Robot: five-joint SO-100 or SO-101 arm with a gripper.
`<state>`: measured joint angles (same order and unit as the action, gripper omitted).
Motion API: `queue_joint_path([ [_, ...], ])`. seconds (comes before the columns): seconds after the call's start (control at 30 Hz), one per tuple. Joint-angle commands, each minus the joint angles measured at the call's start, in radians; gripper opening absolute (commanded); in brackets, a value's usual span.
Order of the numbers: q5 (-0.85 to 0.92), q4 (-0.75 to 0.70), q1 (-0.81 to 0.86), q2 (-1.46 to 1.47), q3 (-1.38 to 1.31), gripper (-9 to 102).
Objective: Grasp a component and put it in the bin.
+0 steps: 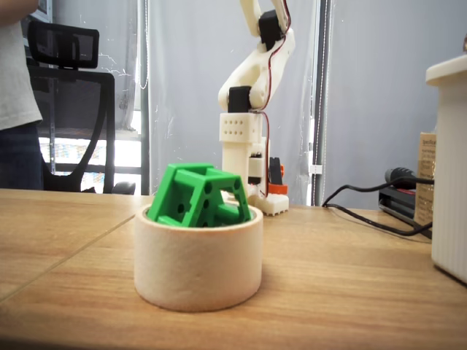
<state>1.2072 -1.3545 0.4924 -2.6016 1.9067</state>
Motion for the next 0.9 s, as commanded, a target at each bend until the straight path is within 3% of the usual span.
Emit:
queue_joint_path([
  [0.0, 0.011, 0.008, 0.095, -0.080, 0.091, 0],
  [0.37, 0.319, 0.009, 0.172, -0.282, 0.505, 0],
  [0.6, 0.410, 0.015, 0.172, -0.416, 0.689, 0],
  [0.87, 0.417, 0.196, 0.172, -0.548, 0.925, 0],
])
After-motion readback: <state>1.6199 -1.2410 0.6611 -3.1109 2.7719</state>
